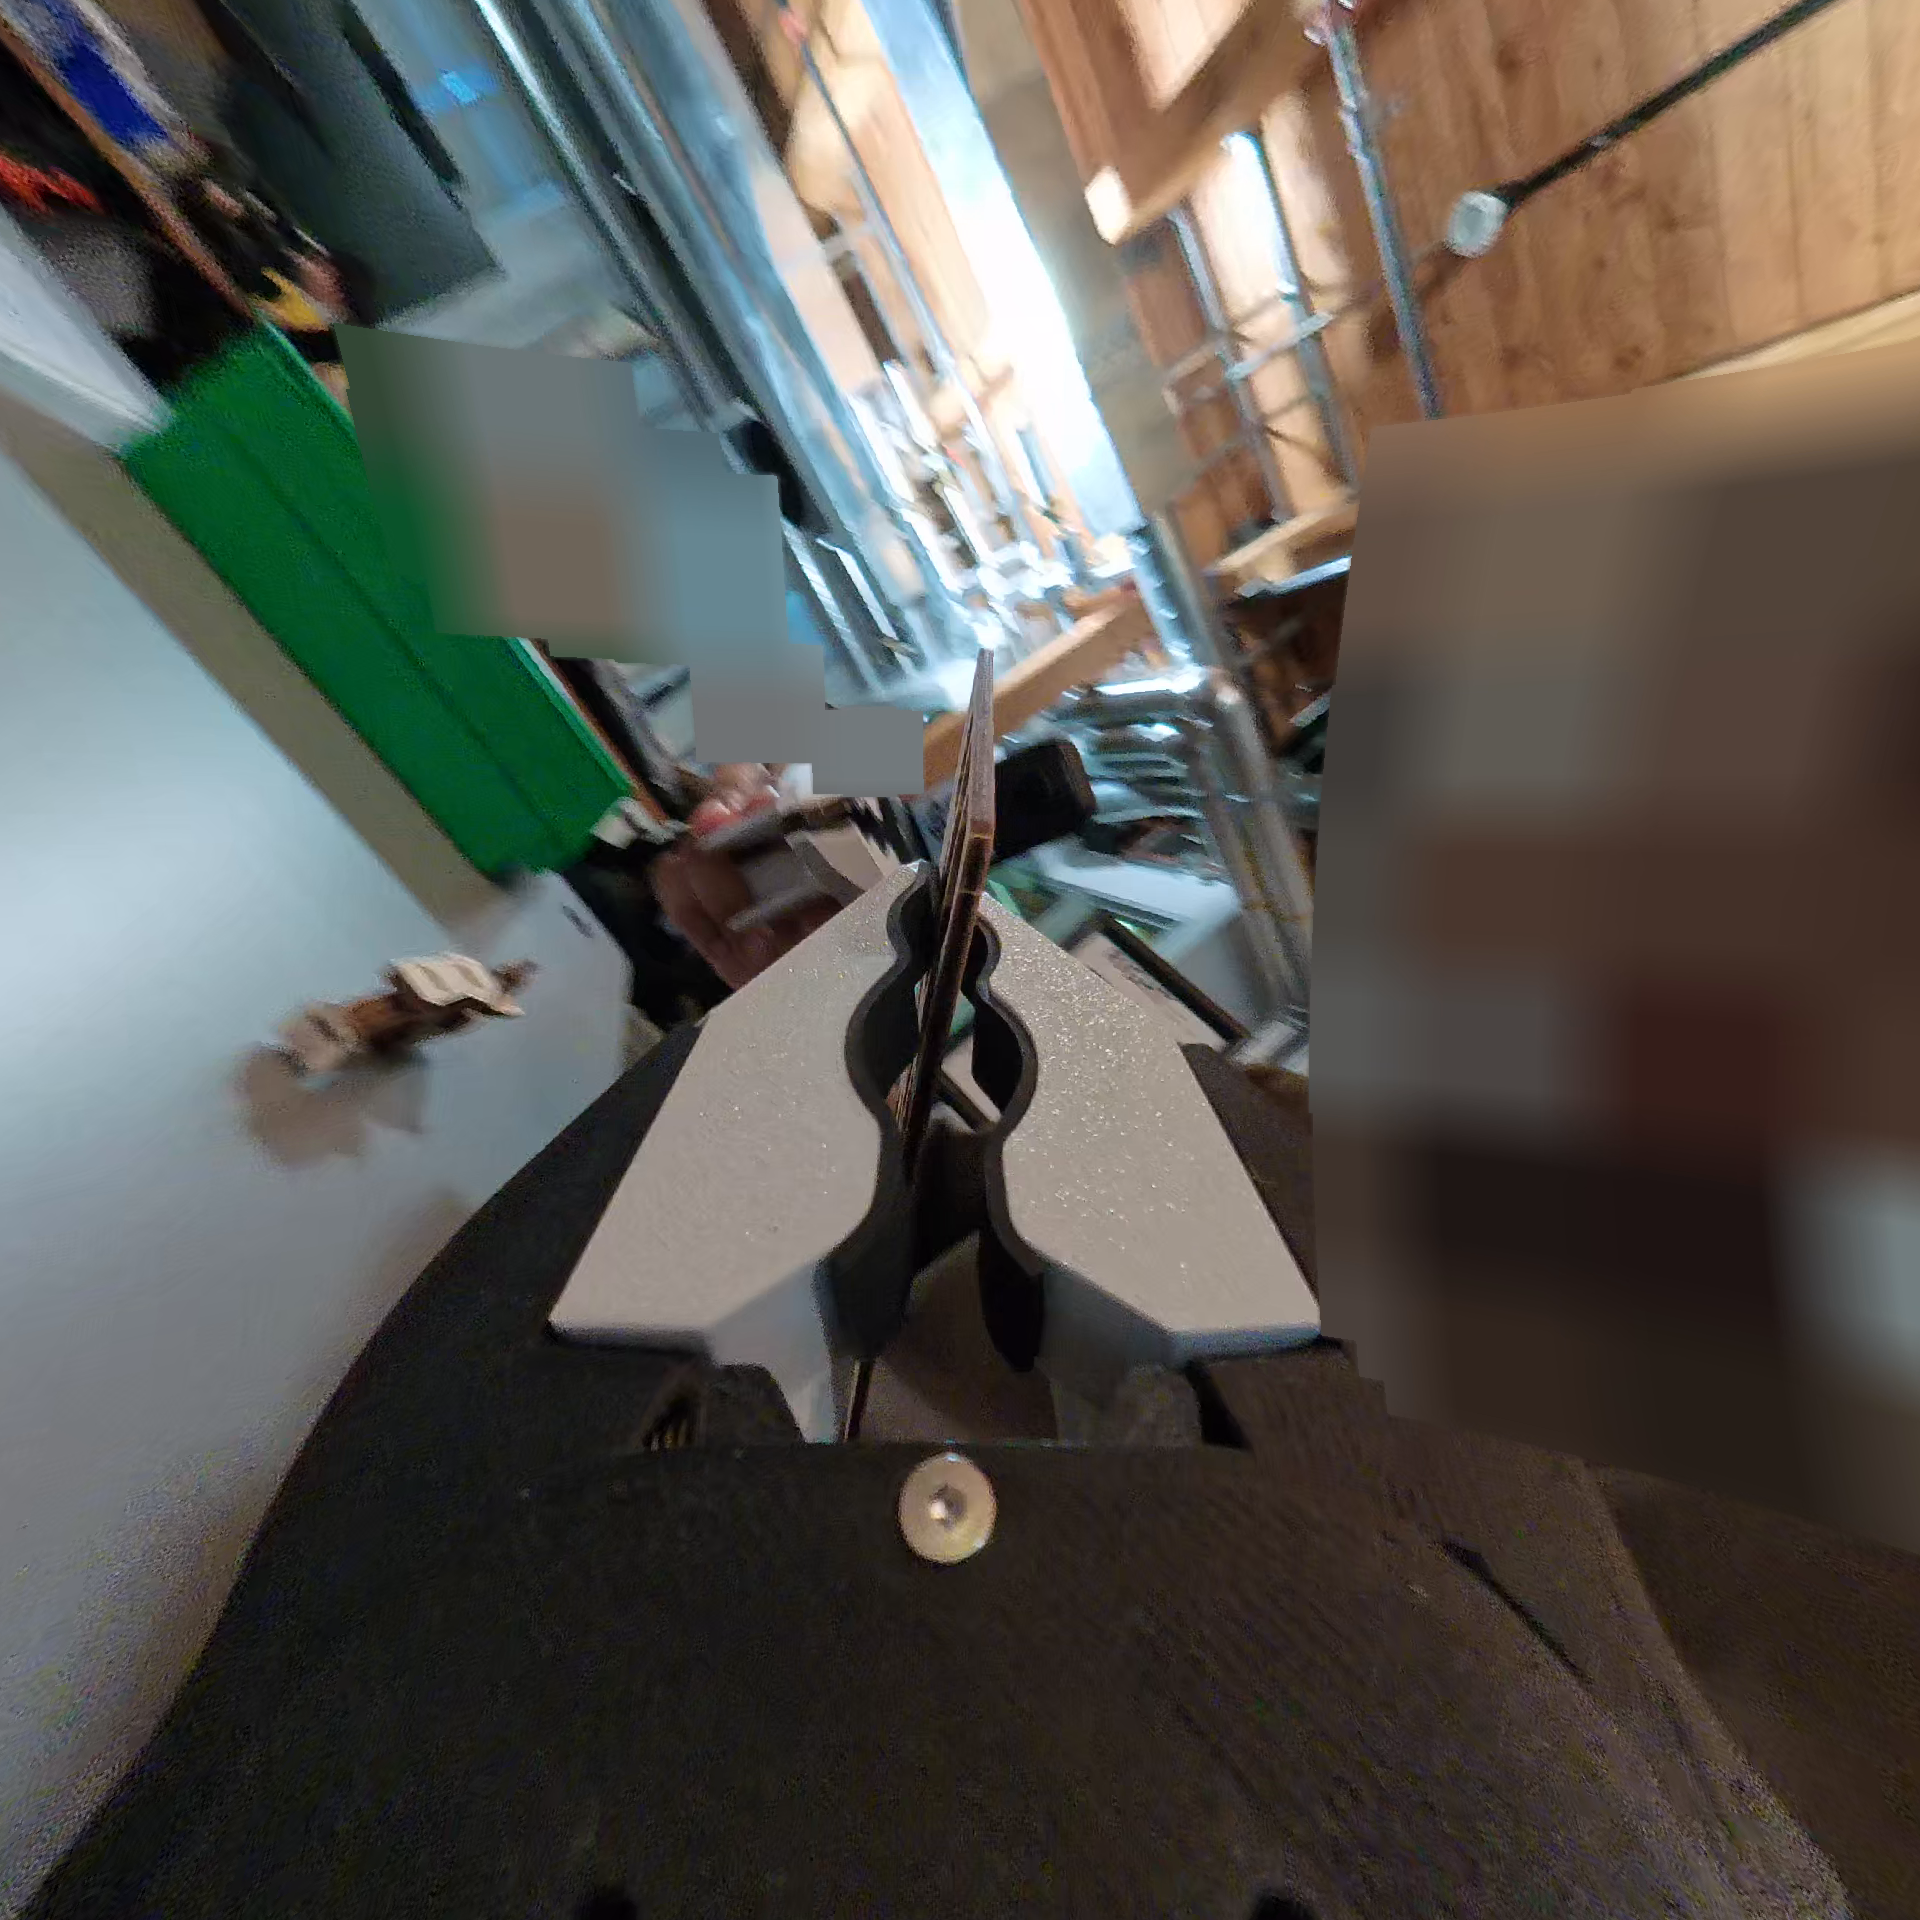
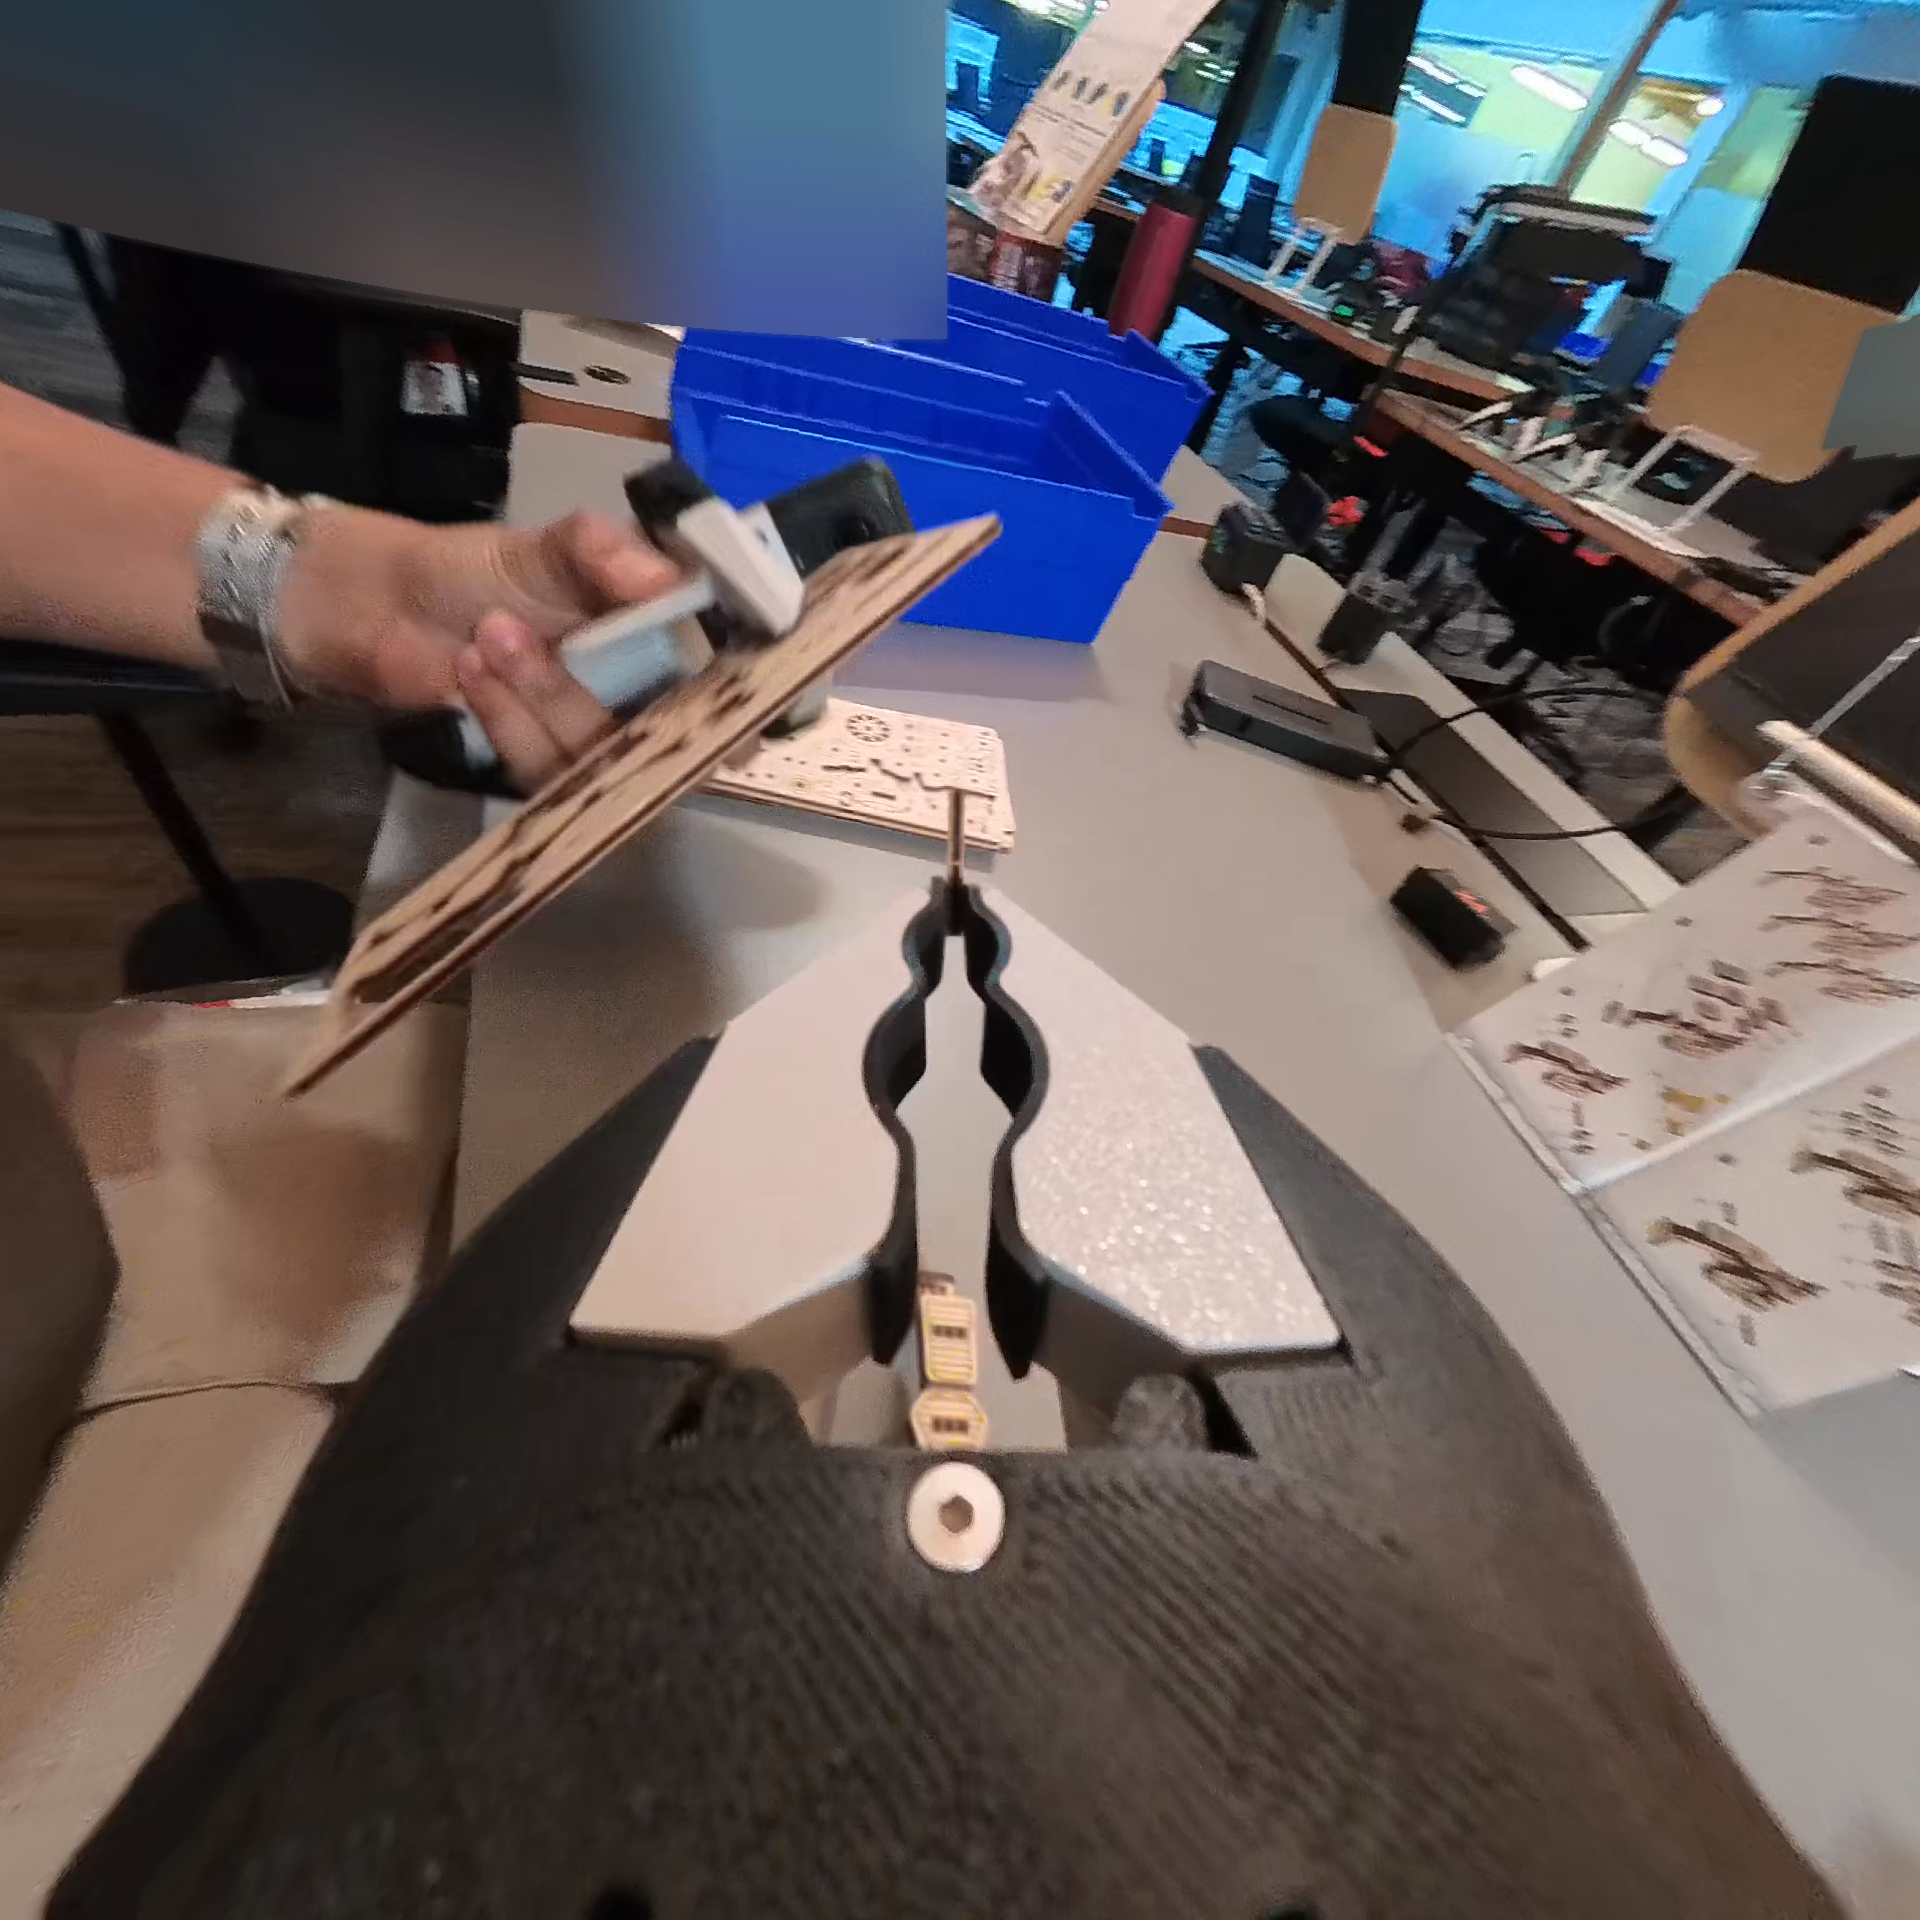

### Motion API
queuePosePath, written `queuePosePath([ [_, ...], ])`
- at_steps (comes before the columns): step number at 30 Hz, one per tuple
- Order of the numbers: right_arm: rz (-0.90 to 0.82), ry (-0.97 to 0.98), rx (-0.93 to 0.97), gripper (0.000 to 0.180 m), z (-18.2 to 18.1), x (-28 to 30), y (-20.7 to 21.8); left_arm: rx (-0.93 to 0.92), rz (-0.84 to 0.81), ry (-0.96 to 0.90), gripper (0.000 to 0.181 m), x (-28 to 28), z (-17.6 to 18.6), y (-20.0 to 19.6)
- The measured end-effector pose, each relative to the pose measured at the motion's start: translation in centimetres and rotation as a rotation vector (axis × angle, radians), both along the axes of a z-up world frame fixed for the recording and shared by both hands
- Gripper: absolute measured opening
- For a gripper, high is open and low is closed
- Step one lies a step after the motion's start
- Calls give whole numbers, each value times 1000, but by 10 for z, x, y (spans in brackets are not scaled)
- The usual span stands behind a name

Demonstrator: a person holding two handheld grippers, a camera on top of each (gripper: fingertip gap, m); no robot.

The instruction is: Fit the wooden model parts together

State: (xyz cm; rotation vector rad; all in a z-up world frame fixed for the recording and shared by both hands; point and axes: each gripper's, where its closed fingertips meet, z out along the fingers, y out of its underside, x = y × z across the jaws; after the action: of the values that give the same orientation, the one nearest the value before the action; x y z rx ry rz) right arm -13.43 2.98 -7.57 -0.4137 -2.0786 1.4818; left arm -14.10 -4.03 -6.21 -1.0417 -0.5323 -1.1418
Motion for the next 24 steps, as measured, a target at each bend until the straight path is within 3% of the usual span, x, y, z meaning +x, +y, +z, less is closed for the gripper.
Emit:
queuePosePath([
  [2, -46, 27, 17, 1, 4, 0, 9, -121, 141, 80, 0, -27, 3, -23],
  [5, -90, 55, -5, 1, 11, 11, 24, -475, 376, 293, 0, -67, -16, -67],
  [7, -102, 72, -19, 0, 13, 23, 31, -678, 404, 345, 0, -80, -37, -89],
  [8, -111, 82, -16, 0, 13, 29, 35, -670, 349, 294, 0, -77, -39, -90],
  [11, -142, 103, 8, 1, 10, 42, 45, -507, 285, 110, 0, -72, -36, -70],
  [14, -157, 104, -7, 1, 10, 53, 50, -600, 186, 81, 0, -63, -73, -31],
  [18, -166, 94, -39, 1, 3, 64, 56, -672, 119, 78, 0, -66, -95, 11],
  [24, -161, 65, -84, 1, -10, 76, 62, -925, 158, 191, 10, -101, -126, 15],
])
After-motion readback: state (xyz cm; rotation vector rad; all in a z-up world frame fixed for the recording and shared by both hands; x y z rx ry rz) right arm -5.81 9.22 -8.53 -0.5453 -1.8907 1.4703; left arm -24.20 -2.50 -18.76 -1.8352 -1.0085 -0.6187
